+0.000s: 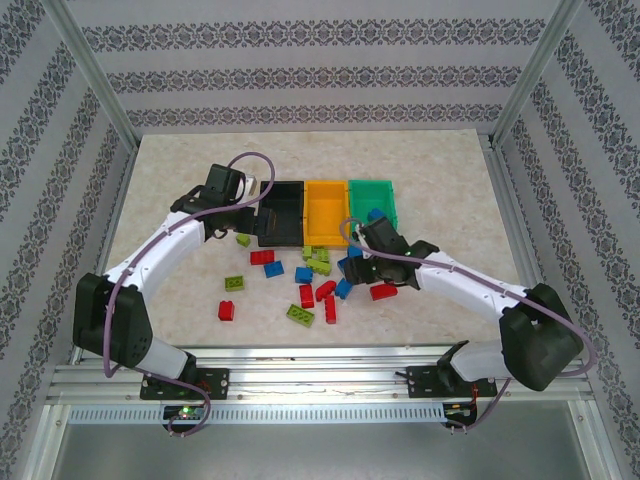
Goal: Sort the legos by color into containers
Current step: Pick up the lego from the bottom-center of the table.
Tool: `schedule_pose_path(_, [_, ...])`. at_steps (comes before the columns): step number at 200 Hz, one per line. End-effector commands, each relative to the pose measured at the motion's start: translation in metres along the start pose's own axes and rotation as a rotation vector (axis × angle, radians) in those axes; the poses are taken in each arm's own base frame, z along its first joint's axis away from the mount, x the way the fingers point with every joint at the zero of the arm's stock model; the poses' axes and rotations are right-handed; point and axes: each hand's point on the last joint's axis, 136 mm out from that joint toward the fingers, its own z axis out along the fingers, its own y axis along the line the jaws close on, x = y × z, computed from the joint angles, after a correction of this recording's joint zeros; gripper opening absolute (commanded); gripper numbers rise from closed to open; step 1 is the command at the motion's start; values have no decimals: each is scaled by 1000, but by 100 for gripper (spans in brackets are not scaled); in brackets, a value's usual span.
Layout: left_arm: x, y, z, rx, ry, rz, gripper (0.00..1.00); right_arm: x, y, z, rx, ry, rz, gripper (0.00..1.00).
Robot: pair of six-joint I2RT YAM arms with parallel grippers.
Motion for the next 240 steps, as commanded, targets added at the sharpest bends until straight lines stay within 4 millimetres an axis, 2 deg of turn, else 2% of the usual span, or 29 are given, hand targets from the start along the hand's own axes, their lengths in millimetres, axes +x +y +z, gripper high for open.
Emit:
schedule_pose_path(1, [-1,-2,-2,-9,19,31,100,15,10,5,-23,46,20,53])
schedule_pose_path(42, [-1,-1,-3,-18,20,35,99,29,19,26,-28,116,30,55])
schedule_pose_path(117, [1,-4,-3,4,30,31,100,33,25,48,8,160,17,62])
schedule_pose_path(158, [0,-4,-3,5,26,32,100,38,21,52,45,167,5,67])
schedule_pose_path(240, [2,-3,-2,1,30,39,100,39,14,53,70,141,-1,63])
